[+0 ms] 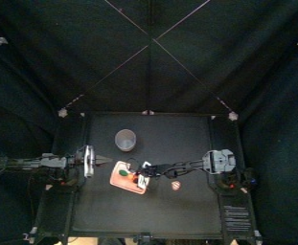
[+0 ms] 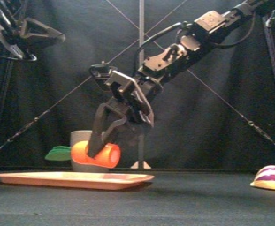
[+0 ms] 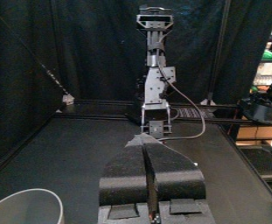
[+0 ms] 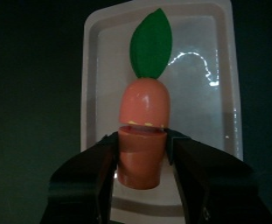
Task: Pick the carrot then place it on the pink plate
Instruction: Drop carrot on the pink plate and return to neutral
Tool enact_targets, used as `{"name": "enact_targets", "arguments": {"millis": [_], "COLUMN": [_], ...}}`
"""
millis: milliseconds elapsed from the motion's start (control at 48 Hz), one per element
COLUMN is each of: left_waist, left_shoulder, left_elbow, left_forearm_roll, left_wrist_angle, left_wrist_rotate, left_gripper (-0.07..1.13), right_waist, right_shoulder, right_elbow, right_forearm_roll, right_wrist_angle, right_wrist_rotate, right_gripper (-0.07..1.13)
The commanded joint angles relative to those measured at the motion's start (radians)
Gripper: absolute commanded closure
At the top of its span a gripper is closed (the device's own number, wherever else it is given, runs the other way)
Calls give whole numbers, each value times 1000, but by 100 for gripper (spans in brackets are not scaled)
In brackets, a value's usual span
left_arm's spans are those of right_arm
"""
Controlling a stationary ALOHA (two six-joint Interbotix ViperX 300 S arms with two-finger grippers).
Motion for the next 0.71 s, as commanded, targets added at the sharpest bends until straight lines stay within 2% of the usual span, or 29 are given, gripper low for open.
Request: {"name": "enact_targets", "arguments": {"millis": [21, 125, 229, 333, 521, 708], "left_waist": [0, 0, -2, -2, -2, -2], "left_shoulder": [2, 2, 2, 2, 2, 2], "left_elbow": [-15, -17, -15, -17, -15, -15], "left_forearm_roll": [0, 0, 0, 0, 0, 2], "left_wrist_angle": [-5, -5, -5, -5, -5, -5], "left_wrist_rotate": [2, 2, 2, 2, 2, 2], "left_gripper": [110, 110, 110, 110, 110, 110], "right_waist": [2, -2, -5, -12, -95, -121], "right_shoulder": [-25, -26, -32, -75, -247, -445], "right_elbow": [-21, -23, -31, -34, -9, 97], "right_forearm_roll": [-5, -11, -28, -55, -158, -222], "right_wrist_angle": [-8, -8, -2, 20, 28, -28], "right_wrist_rotate": [2, 0, 0, 2, 2, 0], "right_gripper": [26, 13, 7, 7, 7, 7]}}
